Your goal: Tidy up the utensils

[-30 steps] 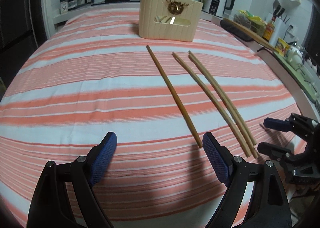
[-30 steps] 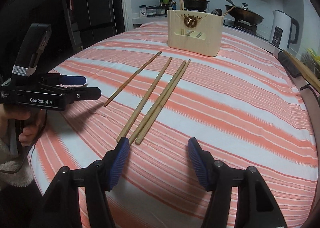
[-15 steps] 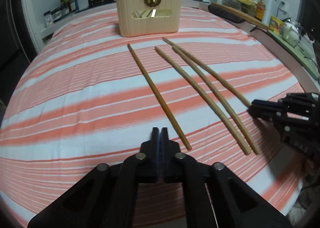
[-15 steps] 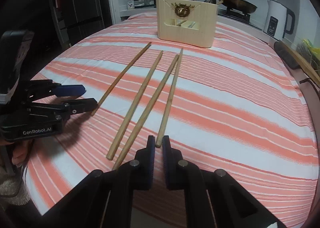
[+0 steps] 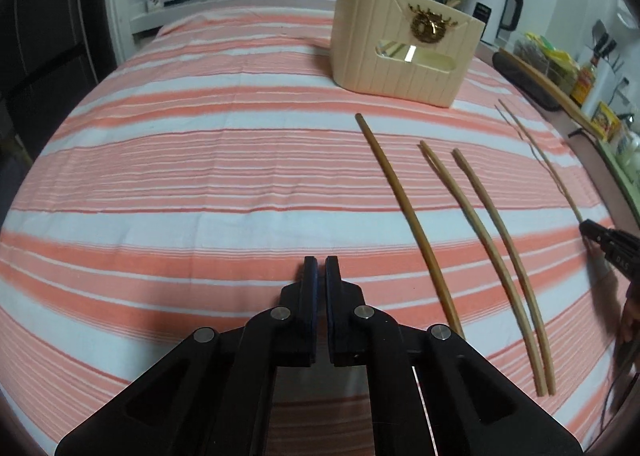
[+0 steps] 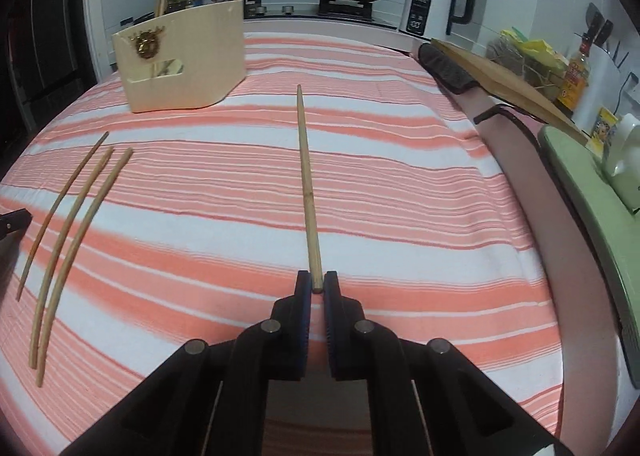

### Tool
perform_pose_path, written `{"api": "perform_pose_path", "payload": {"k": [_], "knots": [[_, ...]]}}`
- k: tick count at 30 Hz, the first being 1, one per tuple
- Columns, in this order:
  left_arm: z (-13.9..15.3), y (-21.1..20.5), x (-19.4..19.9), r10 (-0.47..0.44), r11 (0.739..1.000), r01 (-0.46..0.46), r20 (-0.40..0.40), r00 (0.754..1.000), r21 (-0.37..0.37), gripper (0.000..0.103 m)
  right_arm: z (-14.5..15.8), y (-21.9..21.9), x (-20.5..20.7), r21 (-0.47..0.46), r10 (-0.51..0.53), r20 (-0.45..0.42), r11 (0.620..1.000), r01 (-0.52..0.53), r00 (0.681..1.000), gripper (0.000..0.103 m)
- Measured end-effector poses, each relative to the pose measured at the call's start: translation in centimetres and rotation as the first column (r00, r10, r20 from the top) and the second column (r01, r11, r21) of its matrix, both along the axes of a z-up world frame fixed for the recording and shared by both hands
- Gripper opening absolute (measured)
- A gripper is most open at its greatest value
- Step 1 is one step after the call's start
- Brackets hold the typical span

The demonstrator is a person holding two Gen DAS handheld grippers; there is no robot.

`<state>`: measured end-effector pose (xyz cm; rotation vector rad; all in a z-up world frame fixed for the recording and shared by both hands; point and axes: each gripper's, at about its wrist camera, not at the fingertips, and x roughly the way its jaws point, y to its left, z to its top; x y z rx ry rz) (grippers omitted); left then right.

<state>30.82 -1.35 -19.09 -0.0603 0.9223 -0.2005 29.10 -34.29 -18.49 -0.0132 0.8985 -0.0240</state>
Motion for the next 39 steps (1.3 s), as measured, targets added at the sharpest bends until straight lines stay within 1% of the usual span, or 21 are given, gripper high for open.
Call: {"api": "perform_pose_path", "payload": {"k": [2, 3, 4, 5, 6, 9, 11, 13, 14, 15, 16, 18, 20, 25, 27, 29, 31, 33, 34, 36, 39], "knots": [[0.4, 0.4, -1.1, -0.010, 0.999, 0.010, 0.011, 1.000, -0.050, 0.032, 0.0, 0.0, 0.0, 0.006, 0.002, 0.003, 1.000, -0.002, 1.000, 0.007], [0.7, 0.4, -1.9, -0.015, 0.998, 0.017, 0.028, 0.999, -0.068, 0.053, 0.0, 0.2, -0.1, 0.000, 0.009, 0.006, 1.000, -0.009, 1.000, 0.009], [1.1, 0.1, -2.8, -0.027, 0.996, 0.031, 0.048, 0.998, -0.086, 0.065, 0.0, 0.5, -0.1, -0.006, 0.020, 0.009, 1.000, -0.020, 1.000, 0.016], [1.5, -0.4, -3.5, -0.051, 0.993, 0.057, 0.062, 0.997, -0.103, 0.066, 0.0, 0.7, -0.1, -0.015, 0.028, 0.011, 0.999, -0.028, 1.000, 0.028], [1.7, -1.1, -4.1, -0.082, 0.990, 0.090, 0.068, 0.994, -0.111, 0.067, 0.0, 1.0, -0.1, -0.028, 0.035, 0.011, 0.999, -0.035, 0.999, 0.032], [1.8, -4.1, -4.9, -0.167, 0.985, 0.169, 0.066, 0.984, -0.029, 0.068, 0.0, 1.3, -0.2, -0.044, 0.046, 0.012, 0.998, -0.045, 0.999, 0.035], [0.9, -5.9, -5.1, -0.198, 0.979, 0.195, 0.045, 0.979, 0.064, 0.066, 0.1, 1.1, -0.2, -0.029, 0.043, 0.013, 0.999, -0.043, 0.999, 0.035], [-0.2, -6.8, -5.0, -0.212, 0.971, 0.210, 0.005, 0.977, 0.110, 0.036, 0.1, 0.5, -0.3, -0.008, 0.031, 0.015, 1.000, -0.030, 0.999, 0.035], [-0.1, -6.7, -5.2, -0.210, 0.971, 0.205, 0.027, 0.977, 0.123, 0.029, 0.1, 0.2, -0.3, 0.006, 0.025, 0.014, 1.000, -0.025, 1.000, 0.035], [-0.1, -6.6, -5.0, -0.210, 0.970, 0.206, 0.018, 0.978, 0.127, 0.008, 0.0, 0.1, -0.3, 0.017, 0.023, 0.009, 1.000, -0.023, 1.000, 0.035], [-0.1, -6.4, -4.6, -0.203, 0.972, 0.200, 0.015, 0.979, 0.121, 0.006, 0.0, 0.0, -0.2, 0.021, 0.023, 0.006, 1.000, -0.023, 1.000, 0.033], [-0.1, -5.4, -3.8, -0.166, 0.981, 0.164, 0.012, 0.986, 0.106, 0.004, -0.1, 0.2, -0.1, 0.017, 0.031, 0.003, 0.999, -0.031, 1.000, 0.016], [0.0, -4.1, -2.7, -0.117, 0.988, 0.114, 0.016, 0.993, 0.108, 0.004, -0.1, 0.4, 0.0, 0.008, 0.040, 0.003, 0.999, -0.040, 0.999, 0.010], [-0.1, 0.3, 0.9, 0.069, 0.988, -0.072, 0.028, 0.997, 0.134, 0.004, -0.1, -0.1, 1.2, -0.031, 0.017, 0.001, 0.999, -0.017, 1.000, 0.006], [-0.1, 2.0, 1.8, 0.111, 0.988, -0.113, 0.020, 0.994, 0.110, 0.005, -0.1, -0.4, 1.7, -0.039, 0.007, 0.001, 0.999, -0.007, 1.000, 0.007], [-0.2, 2.8, 2.4, 0.089, 0.995, -0.089, 0.004, 0.996, 0.048, 0.023, -0.1, -0.4, 1.8, -0.033, 0.018, 0.000, 0.999, -0.018, 1.000, 0.008], [0.0, 2.7, 2.7, 0.065, 0.997, -0.066, 0.015, 0.998, 0.048, 0.090, 0.0, -0.4, 1.9, -0.025, 0.038, -0.001, 0.999, -0.038, 0.999, 0.011], [0.2, 2.1, 2.6, 0.047, 0.994, -0.053, 0.070, 0.996, 0.091, 0.099, 0.1, -0.7, 2.3, 0.032, 0.057, 0.002, 0.998, -0.057, 0.998, 0.045], [0.1, 1.7, 2.7, 0.024, 0.993, -0.032, 0.074, 0.997, 0.113, 0.099, 0.1, -1.0, 2.5, 0.054, 0.052, 0.009, 0.997, -0.053, 0.999, 0.069], [-1.0, 0.7, 3.0, -0.006, 0.985, 0.001, 0.026, 1.000, 0.173, 0.101, -0.4, -0.9, 3.0, 0.064, 0.056, -0.006, 0.996, -0.055, 0.998, 0.071], [-1.4, 0.5, 3.1, -0.005, 0.981, 0.003, 0.009, 1.000, 0.192, 0.103, -0.7, -0.2, 3.2, 0.048, 0.087, -0.022, 0.995, -0.086, 0.996, 0.080]]}}
